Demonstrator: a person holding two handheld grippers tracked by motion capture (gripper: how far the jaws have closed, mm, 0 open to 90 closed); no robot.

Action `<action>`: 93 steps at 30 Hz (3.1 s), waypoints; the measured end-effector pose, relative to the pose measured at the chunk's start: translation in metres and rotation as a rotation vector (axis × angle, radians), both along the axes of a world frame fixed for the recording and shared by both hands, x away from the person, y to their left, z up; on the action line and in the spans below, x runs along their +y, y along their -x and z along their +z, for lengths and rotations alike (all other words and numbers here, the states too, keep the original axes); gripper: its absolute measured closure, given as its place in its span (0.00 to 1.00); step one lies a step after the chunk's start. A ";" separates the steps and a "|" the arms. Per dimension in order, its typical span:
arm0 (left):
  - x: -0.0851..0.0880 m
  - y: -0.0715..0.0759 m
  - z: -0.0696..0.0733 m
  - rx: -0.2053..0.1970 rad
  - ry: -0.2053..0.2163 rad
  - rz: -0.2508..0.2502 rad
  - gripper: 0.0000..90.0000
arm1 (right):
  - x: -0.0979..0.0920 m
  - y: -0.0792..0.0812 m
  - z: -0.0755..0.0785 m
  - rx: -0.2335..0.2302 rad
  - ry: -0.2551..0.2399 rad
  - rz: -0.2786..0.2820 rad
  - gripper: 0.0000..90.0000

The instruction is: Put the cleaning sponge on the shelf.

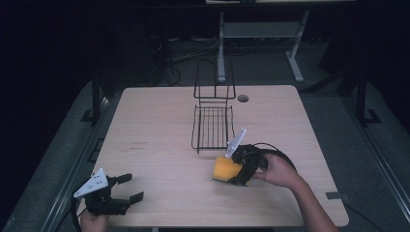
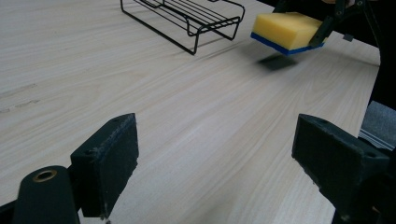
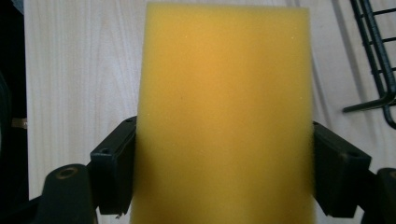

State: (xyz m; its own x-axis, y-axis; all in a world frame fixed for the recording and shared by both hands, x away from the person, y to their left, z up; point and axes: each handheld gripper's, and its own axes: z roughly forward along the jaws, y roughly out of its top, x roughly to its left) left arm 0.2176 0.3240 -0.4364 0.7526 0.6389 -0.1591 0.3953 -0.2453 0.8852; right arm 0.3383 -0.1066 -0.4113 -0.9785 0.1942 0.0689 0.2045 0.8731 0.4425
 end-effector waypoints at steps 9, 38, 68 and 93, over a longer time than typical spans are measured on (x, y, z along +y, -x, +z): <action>-0.001 0.000 0.000 0.002 -0.005 -0.002 0.16 | 0.002 -0.010 0.008 0.001 -0.021 0.014 0.24; 0.001 -0.001 0.000 0.004 -0.005 0.003 0.16 | 0.023 -0.038 0.027 -0.017 -0.004 0.040 0.24; 0.002 -0.002 -0.001 0.009 0.010 -0.002 0.16 | 0.044 -0.069 0.032 -0.015 0.008 0.058 0.24; 0.002 -0.002 -0.001 0.010 0.010 -0.006 0.16 | 0.046 -0.096 0.030 0.016 0.034 0.024 0.24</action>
